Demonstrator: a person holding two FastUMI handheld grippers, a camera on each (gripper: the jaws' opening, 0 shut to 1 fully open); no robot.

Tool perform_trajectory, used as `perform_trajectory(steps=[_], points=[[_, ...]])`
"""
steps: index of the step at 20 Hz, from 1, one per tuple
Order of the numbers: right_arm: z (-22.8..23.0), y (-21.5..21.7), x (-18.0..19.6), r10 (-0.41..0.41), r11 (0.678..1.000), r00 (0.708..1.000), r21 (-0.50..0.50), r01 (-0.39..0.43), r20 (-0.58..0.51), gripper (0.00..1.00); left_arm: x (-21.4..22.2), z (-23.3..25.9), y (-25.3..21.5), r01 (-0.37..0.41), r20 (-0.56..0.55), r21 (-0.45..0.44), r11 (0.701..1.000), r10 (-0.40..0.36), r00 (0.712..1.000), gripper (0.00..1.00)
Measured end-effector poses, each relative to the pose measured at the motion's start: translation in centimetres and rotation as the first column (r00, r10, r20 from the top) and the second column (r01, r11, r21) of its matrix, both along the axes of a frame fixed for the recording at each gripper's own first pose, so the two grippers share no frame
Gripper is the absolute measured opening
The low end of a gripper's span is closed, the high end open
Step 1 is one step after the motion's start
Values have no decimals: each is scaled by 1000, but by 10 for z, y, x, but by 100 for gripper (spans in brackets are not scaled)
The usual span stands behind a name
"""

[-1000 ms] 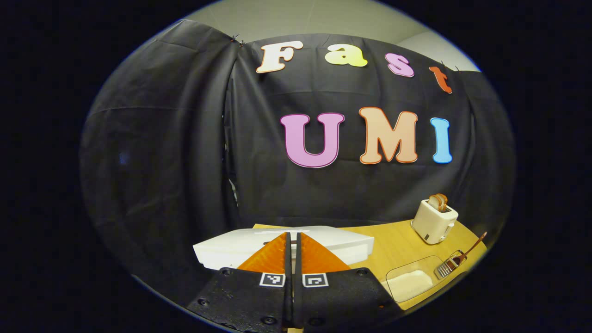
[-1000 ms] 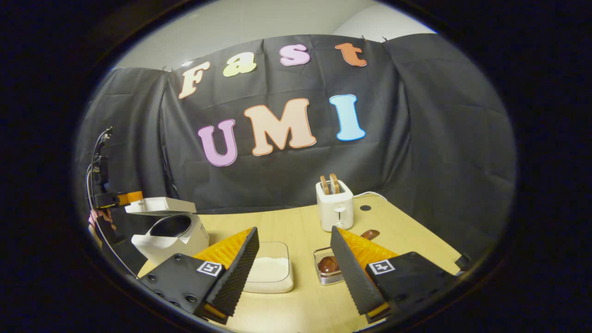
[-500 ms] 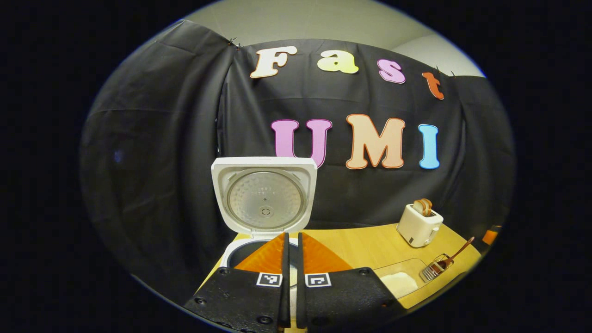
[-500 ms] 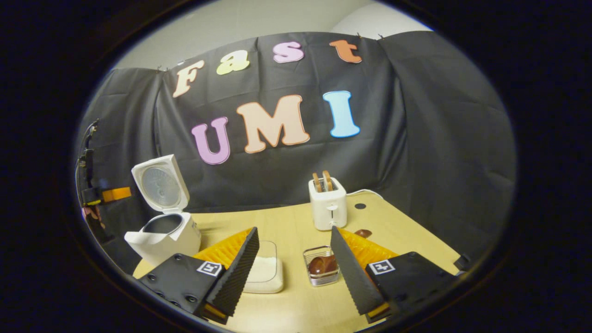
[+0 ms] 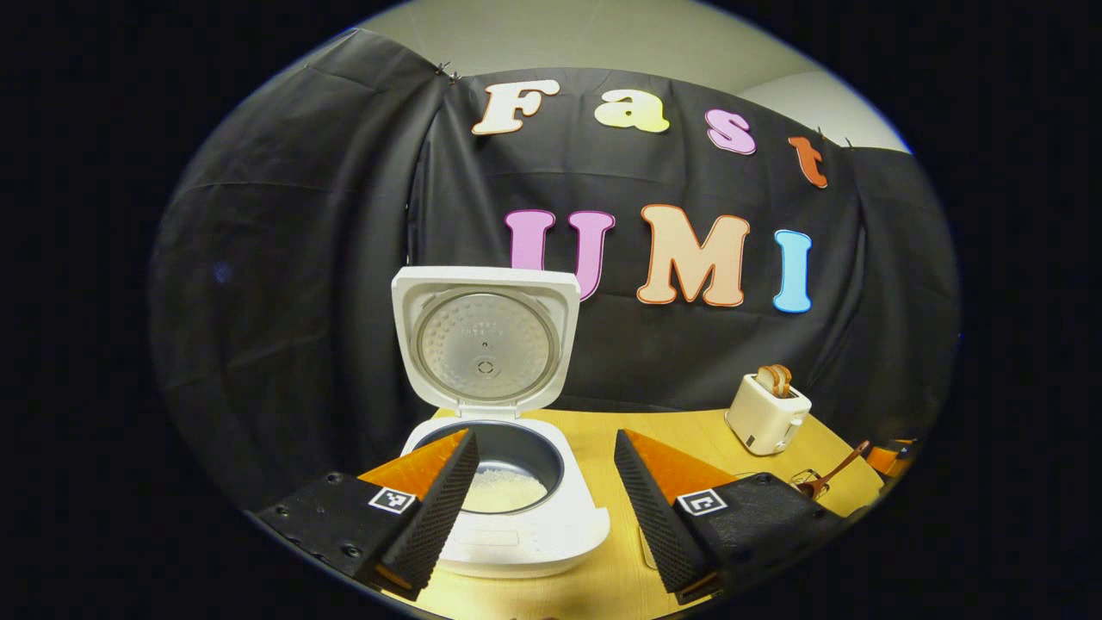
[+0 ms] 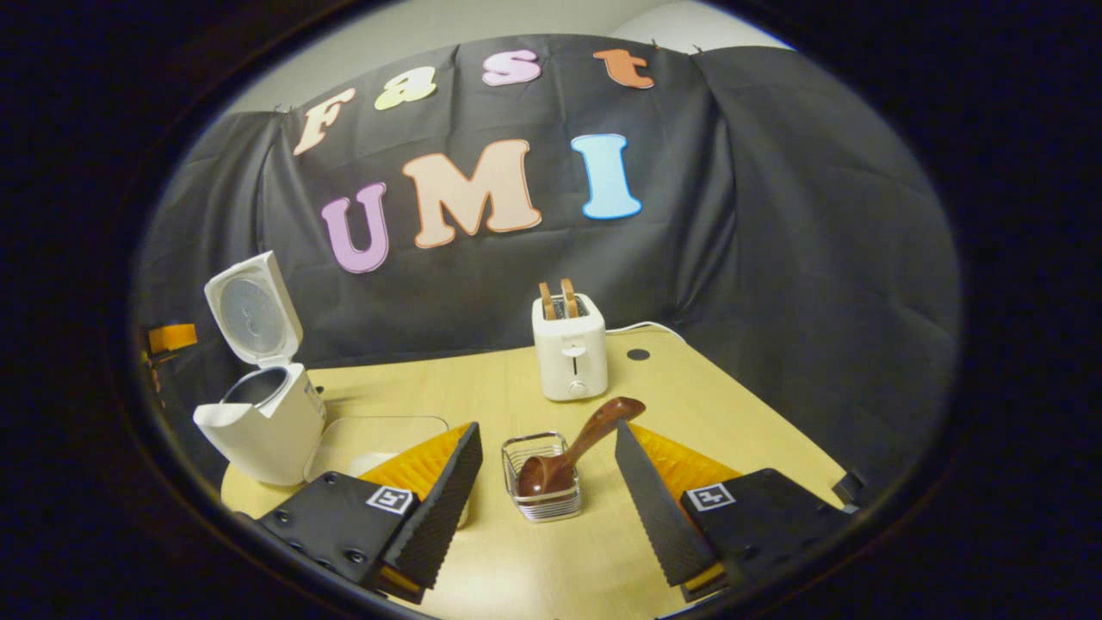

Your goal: Close the left gripper, press the button to open the rice cooker; take a wooden spoon from the chopstick holder with the right hand, scoop a spoonful of rice and pour it into the rice cooker, then put the wooden spoon back into the chopstick holder.

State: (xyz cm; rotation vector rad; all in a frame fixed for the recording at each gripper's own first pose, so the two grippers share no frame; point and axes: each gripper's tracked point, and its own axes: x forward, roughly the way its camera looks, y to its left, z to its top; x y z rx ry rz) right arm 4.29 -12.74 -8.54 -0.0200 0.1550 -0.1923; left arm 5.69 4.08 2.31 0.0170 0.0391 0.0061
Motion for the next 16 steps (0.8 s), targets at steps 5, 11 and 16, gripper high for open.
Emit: perform_trajectory(steps=[5, 11, 16], points=[[-32, -20, 28, 25, 1000, 998, 16, -24, -59, 98, -15, -6, 2, -42, -7, 0, 999, 42, 999, 95], [-63, -34, 70, 63, 998, 991, 37, -59, -119, 99, -36, -23, 8, -120, -40, 5, 993, 120, 992, 96], [-71, -33, 89, 97, 994, 987, 55, -91, -127, 98, -51, -31, 15, -181, -49, -21, 983, 180, 983, 96]])
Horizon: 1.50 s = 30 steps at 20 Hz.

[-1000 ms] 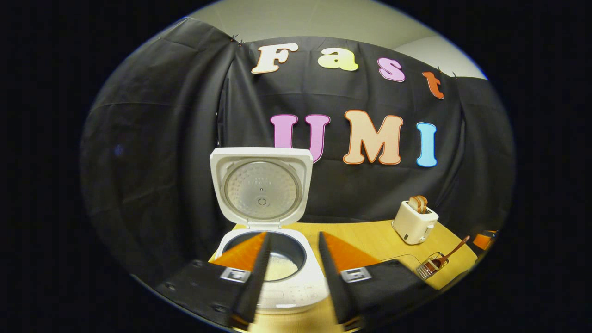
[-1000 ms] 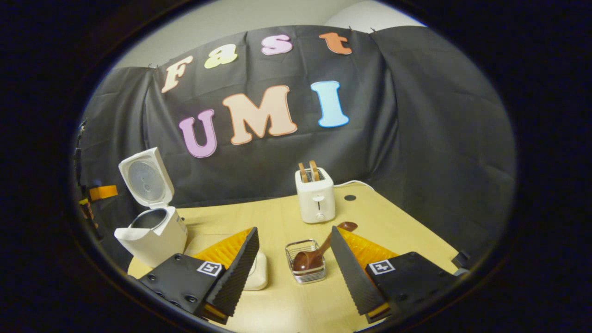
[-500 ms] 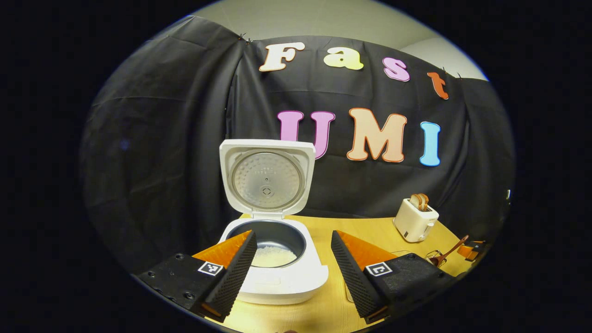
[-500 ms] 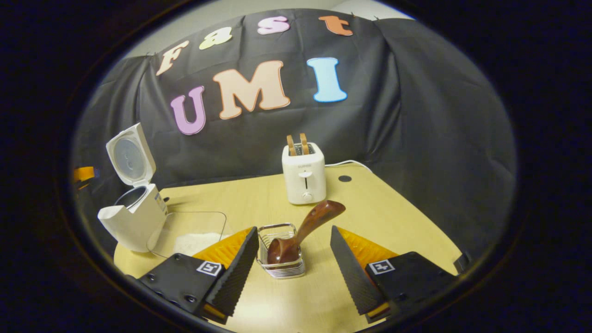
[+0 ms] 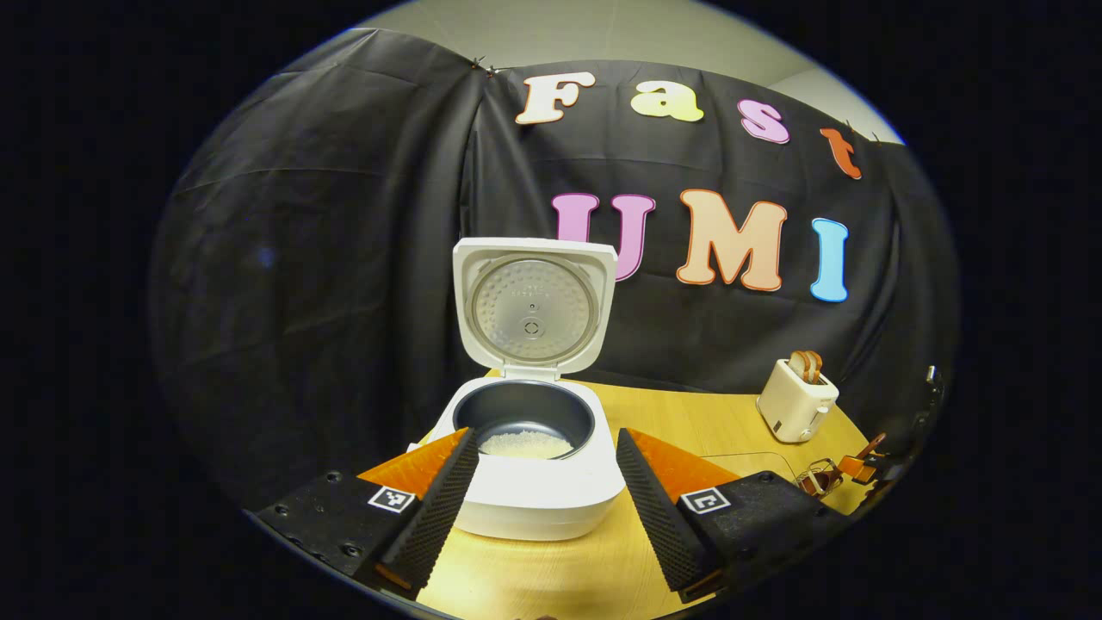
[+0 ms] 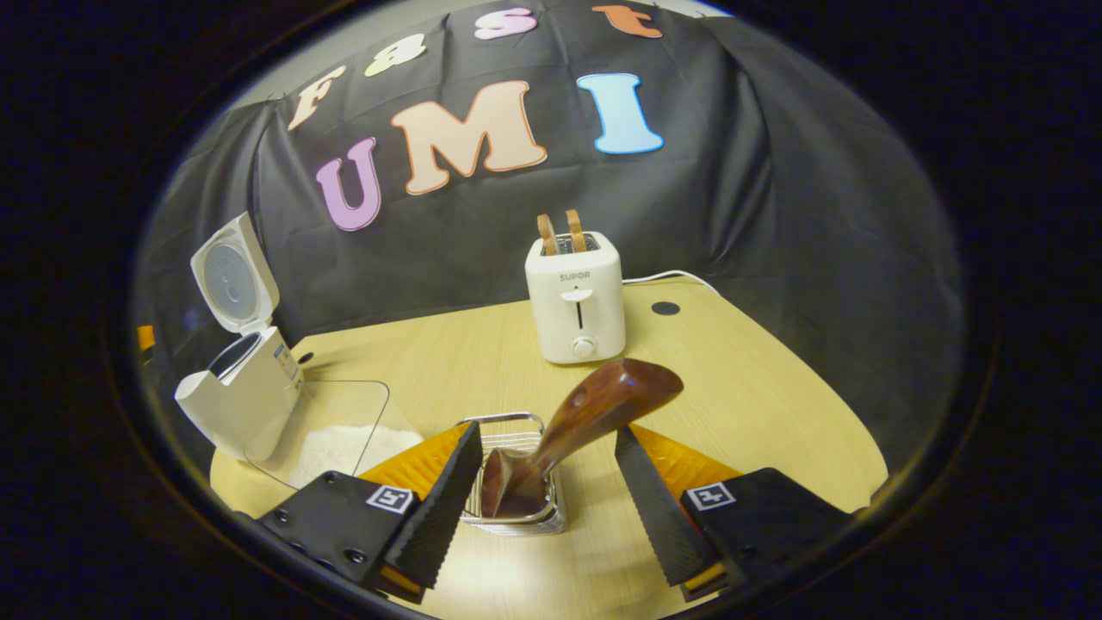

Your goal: Close the left gripper, press the button to open the rice cooker; take a wooden spoon from the chopstick holder with the right hand, scoop a spoonful of rice and pour it into the rice cooker, then put the wooden spoon back into the chopstick holder.

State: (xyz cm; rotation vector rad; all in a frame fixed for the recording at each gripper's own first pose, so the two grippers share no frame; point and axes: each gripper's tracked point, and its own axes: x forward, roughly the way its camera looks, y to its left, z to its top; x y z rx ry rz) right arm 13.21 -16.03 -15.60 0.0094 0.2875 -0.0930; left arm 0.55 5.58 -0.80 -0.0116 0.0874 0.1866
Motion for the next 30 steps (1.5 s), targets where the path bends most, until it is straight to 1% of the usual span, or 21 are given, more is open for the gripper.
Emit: perform_trajectory(steps=[1, 4, 8, 10, 11, 12, 14, 15, 16, 17, 18, 19, 20, 24, 25, 30], points=[[1, -1, 5, 2, 1000, 1000, 5, -2, 7, 98, -3, 0, 1, -11, 1, 0, 1000, 11, 1000, 96], [-1, -2, 17, 9, 1000, 1000, 20, -9, 3, 86, -12, 0, 3, -37, 11, -4, 999, 37, 999, 95], [-3, -3, 28, 5, 998, 1000, 58, -5, -11, 70, -16, 2, 2, -49, 19, -2, 999, 49, 999, 95], [-4, -3, 30, -14, 994, 999, 108, 17, -30, 28, -18, 2, 1, -52, 20, 3, 999, 51, 998, 95], [-3, -6, 31, -22, 993, 999, 119, 26, -31, 30, -18, 2, 0, -49, 20, 2, 999, 49, 999, 95], [-3, -2, 33, -14, 990, 999, 137, 18, -29, 31, -18, 2, -1, -46, 21, 0, 999, 46, 999, 96], [-3, -1, 34, -24, 989, 999, 148, 29, -34, 25, -18, 0, -2, -42, 17, -1, 999, 42, 999, 95], [-3, 1, 36, -21, 988, 999, 152, 25, -33, 27, -17, 0, -3, -39, 16, 0, 999, 39, 999, 96], [-4, 3, 36, -14, 988, 999, 156, 20, -37, 25, -17, -1, -3, -38, 15, 2, 999, 38, 999, 94], [-4, 3, 36, -19, 987, 999, 159, 25, -37, 26, -17, -1, -3, -36, 13, 2, 999, 36, 999, 96], [-3, 2, 35, -24, 986, 999, 164, 30, -38, 22, -17, 0, -3, -34, 14, 2, 999, 34, 999, 96], [-2, 2, 34, -25, 986, 999, 162, 32, -40, 23, -17, 0, -3, -32, 15, 2, 1000, 32, 999, 96], [-3, 3, 37, -31, 985, 999, 170, 38, -43, 22, -16, 0, -3, -30, 14, 1, 1000, 30, 999, 96], [4, 10, 29, -32, 989, 999, 146, 37, -38, 19, -17, -1, -3, -16, 12, 6, 1000, 16, 1000, 96], [9, 11, 28, -31, 990, 999, 133, 35, -30, 18, -16, 0, -3, -12, 13, 7, 1000, 12, 1000, 95], [47, 18, 17, -29, 995, 999, 98, 24, 44, 19, -17, -4, -5, 19, 11, -19, 1000, -18, 1000, 96]])
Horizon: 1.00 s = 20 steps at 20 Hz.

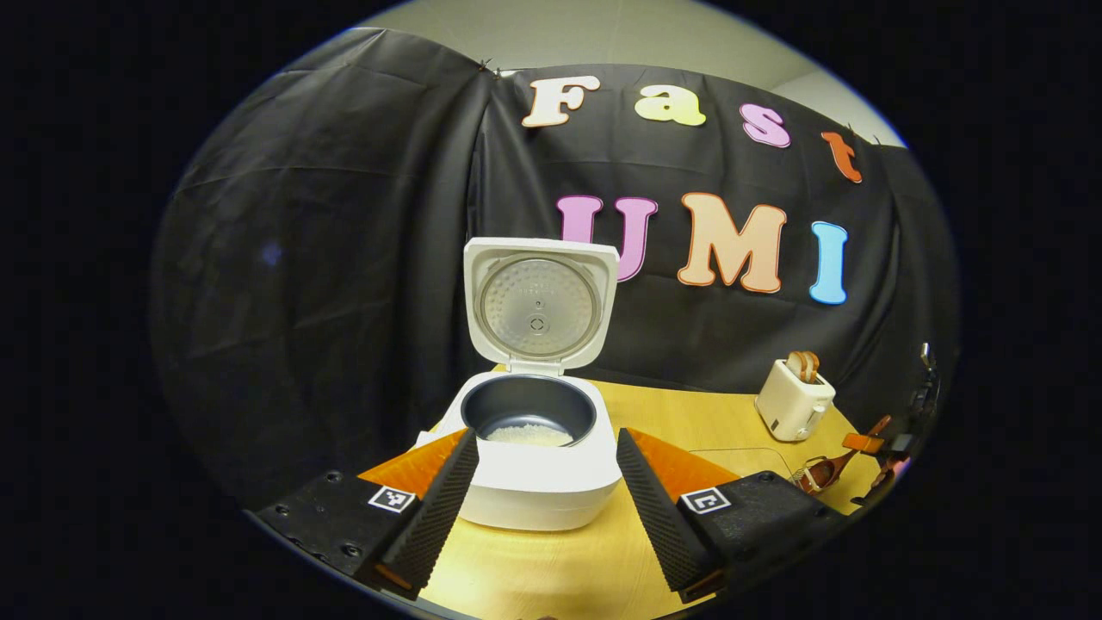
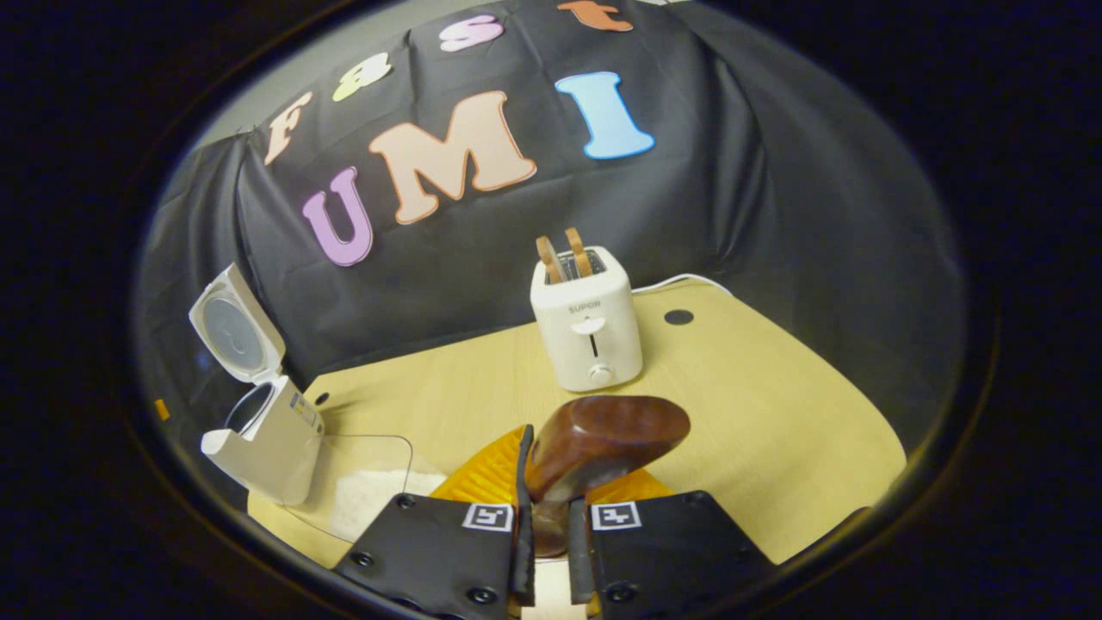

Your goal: Close the left gripper, press the button to open the rice cooker; take a wooden spoon from the chopstick holder with the right hand, scoop a spoonful of rice and pour it into the rice cooker, then put the wooden spoon back into the chopstick holder.

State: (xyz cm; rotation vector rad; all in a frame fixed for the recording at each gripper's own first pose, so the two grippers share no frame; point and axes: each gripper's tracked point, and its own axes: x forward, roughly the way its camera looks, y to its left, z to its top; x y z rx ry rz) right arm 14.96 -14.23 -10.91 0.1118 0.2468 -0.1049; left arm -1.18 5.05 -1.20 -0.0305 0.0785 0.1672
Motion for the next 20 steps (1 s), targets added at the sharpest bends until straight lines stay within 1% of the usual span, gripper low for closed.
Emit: perform_trajectory(steps=[3, 5, 8, 10, 14, 18, 20], points=[[26, 6, -7, 5, 1000, 999, -22, -4, 42, 18, -2, -5, -3, 28, -1, -19, 999, -28, 1000, 95], [45, 16, -10, 22, 998, 998, -53, -18, 67, 18, -2, -6, -10, 64, 6, -50, 997, -64, 998, 95], [69, 39, -19, 65, 987, 993, -153, -49, 97, 17, -1, -8, -15, 100, 19, -105, 989, -99, 995, 95], [75, 61, -20, 100, 978, 990, -194, -80, 98, 19, -1, -10, -12, 109, 20, -119, 987, -107, 994, 95], [70, 116, -13, 184, 954, 979, -254, -156, 90, 19, -2, -9, 1, 122, 10, -58, 991, -121, 993, 95], [45, 170, -1, 252, 930, 966, -288, -227, 52, 18, -4, -3, 12, 134, 14, -19, 991, -134, 991, 95], [27, 191, 6, 275, 912, 961, -322, -254, 20, 19, -3, -4, 17, 134, 7, -8, 991, -134, 991, 95]])
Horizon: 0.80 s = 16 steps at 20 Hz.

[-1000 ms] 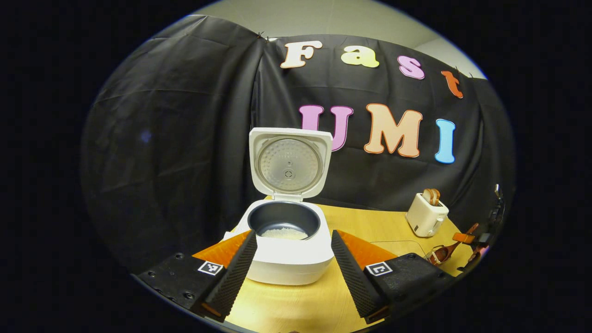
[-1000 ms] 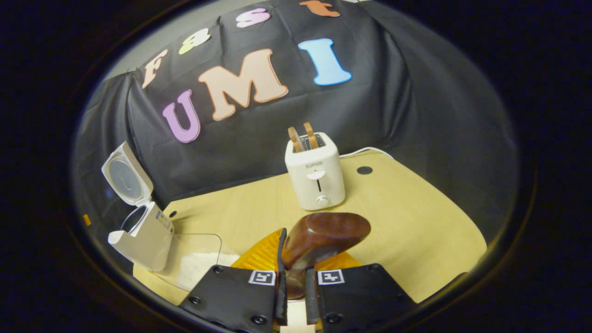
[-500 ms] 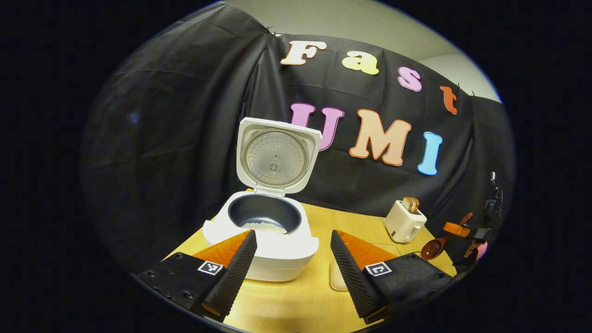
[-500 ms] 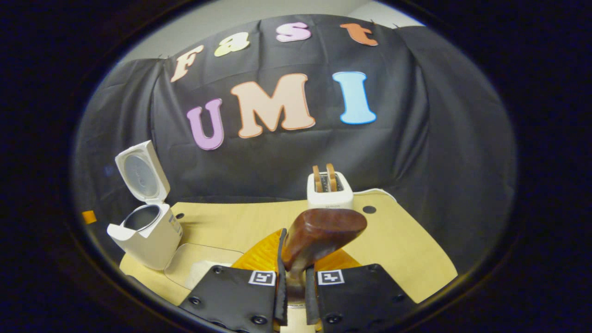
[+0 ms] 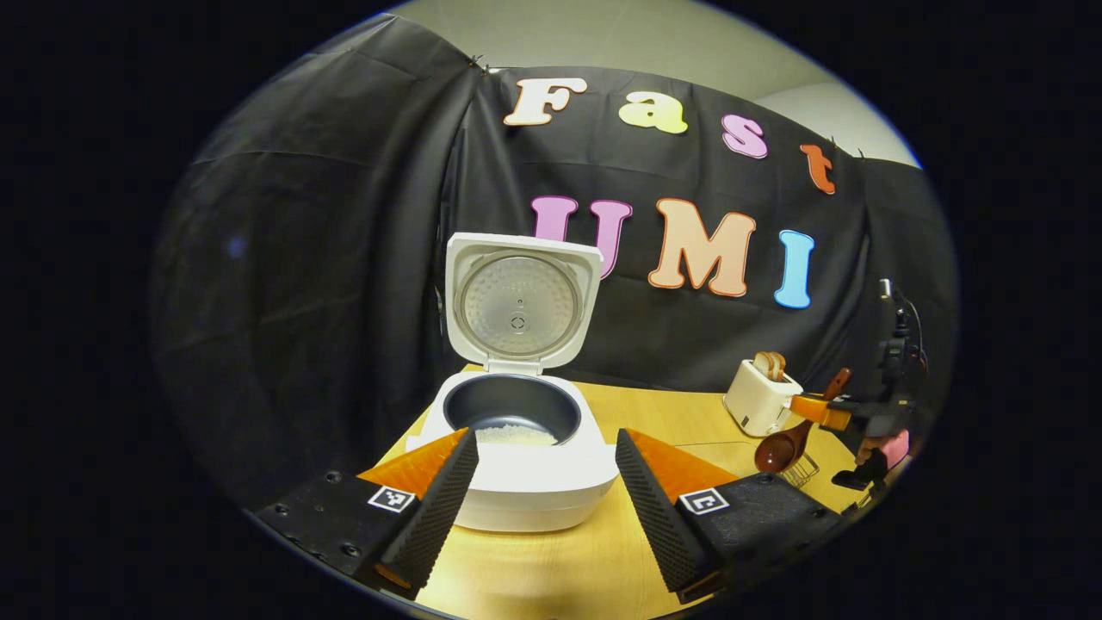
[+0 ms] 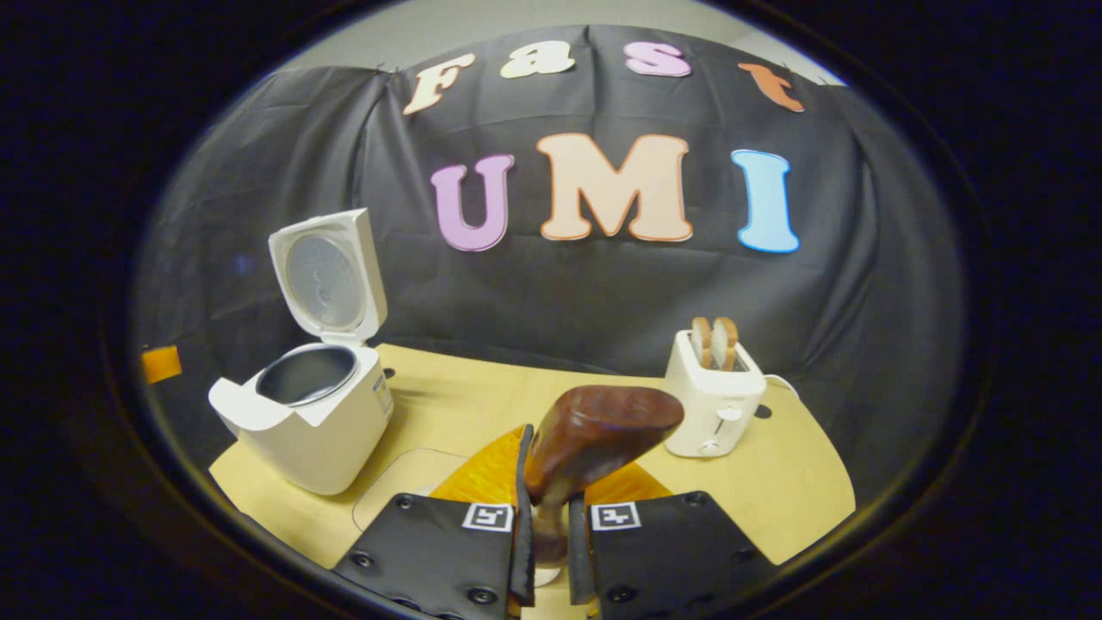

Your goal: Close the left gripper, press the button to open the rice cooker; take a wooden spoon from the chopstick holder with the right hand, scoop a spoonful of rice and pour it into the rice cooker, then put the wooden spoon back into the chopstick holder.

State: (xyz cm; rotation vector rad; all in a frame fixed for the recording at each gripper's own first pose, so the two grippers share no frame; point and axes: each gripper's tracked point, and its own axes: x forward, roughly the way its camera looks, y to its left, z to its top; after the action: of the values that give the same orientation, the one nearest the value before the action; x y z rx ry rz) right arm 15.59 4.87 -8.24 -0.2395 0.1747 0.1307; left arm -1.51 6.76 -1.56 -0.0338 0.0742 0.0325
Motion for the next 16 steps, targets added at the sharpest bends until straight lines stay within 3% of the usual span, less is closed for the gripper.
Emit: perform_trajectory(steps=[4, 9, 13, 16], points=[[-41, 21, 16, 9, 992, 999, -123, -14, -43, 19, 0, -2, 8, -3, -8, -2, 1000, 3, 1000, 95], [-86, 22, 25, 2, 960, 995, -277, -29, -96, 19, 5, -2, 15, -7, -15, 23, 1000, 7, 1000, 95], [-92, 35, 27, 6, 969, 992, -244, -36, -123, 19, 14, -5, 12, 6, -26, 4, 1000, -6, 1000, 95], [-104, 51, 21, 12, 989, 985, -142, -37, -172, 19, 20, -6, 13, 11, -26, 1, 1000, -11, 1000, 95]])
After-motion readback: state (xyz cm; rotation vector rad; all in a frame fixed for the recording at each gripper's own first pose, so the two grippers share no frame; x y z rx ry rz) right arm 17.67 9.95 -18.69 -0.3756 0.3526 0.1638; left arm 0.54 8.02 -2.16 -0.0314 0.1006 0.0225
